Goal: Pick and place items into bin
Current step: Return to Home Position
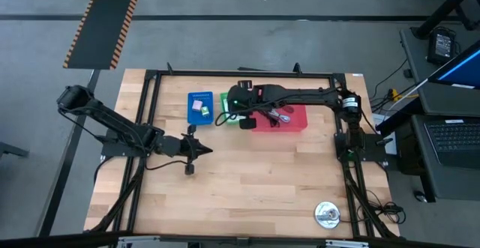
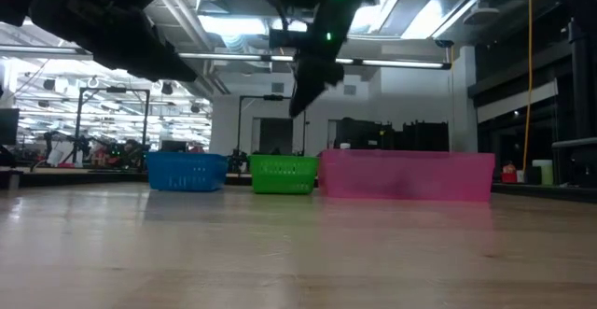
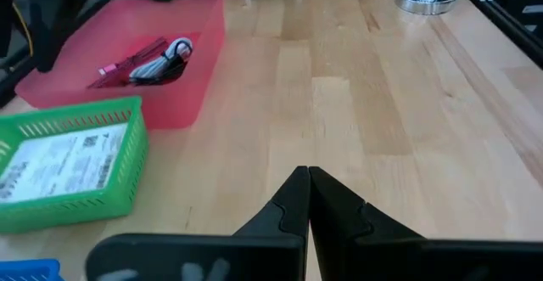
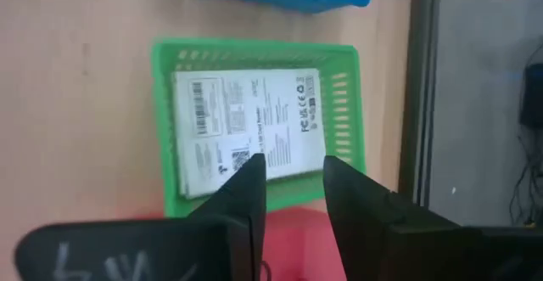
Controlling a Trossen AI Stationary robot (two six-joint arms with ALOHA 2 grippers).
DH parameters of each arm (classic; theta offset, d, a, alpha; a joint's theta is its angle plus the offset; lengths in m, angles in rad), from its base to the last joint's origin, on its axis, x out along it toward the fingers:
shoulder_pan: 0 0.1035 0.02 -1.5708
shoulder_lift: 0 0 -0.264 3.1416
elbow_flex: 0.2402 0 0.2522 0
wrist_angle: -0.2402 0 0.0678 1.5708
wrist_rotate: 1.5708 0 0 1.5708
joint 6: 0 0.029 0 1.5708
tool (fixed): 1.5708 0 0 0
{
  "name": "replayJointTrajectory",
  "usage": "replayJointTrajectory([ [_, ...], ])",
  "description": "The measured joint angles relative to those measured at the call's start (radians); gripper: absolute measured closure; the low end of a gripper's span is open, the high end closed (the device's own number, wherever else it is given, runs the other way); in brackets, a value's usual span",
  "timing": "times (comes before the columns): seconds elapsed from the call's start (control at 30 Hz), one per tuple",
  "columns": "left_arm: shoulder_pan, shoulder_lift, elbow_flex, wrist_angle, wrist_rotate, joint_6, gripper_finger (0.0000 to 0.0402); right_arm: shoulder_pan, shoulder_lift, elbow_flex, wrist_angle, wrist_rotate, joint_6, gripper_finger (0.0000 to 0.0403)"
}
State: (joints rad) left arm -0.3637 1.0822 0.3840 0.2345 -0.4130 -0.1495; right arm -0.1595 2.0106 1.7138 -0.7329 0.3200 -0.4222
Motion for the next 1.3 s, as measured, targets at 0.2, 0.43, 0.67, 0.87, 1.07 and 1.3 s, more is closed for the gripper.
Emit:
replayJointTrajectory([
  [0.2,0.000,-0.073,0.000,-0.015,-0.003,0.057,0.0398,0.047,-0.003,0.138,-0.155,0.001,0.089,0.0357],
  [0.43,-0.003,-0.269,0.001,-0.183,-0.004,0.072,0.0398,0.131,-0.050,0.079,-0.138,0.094,0.147,0.0399],
  [0.67,-0.040,-0.469,0.001,-0.356,-0.076,0.075,0.0398,0.211,-0.194,-0.176,0.056,0.106,0.222,0.0402],
  [0.87,-0.065,-0.559,-0.037,-0.380,-0.136,0.107,0.0398,0.244,-0.365,-0.560,0.503,0.033,0.261,0.0402],
  [1.07,-0.066,-0.633,-0.196,-0.263,-0.144,0.137,0.0398,0.244,-0.517,-0.909,0.955,-0.028,0.265,0.0403],
  [1.3,-0.064,-0.794,-0.248,-0.224,-0.099,0.247,0.0398,0.242,-0.662,-1.073,1.089,-0.030,0.288,0.0403],
])
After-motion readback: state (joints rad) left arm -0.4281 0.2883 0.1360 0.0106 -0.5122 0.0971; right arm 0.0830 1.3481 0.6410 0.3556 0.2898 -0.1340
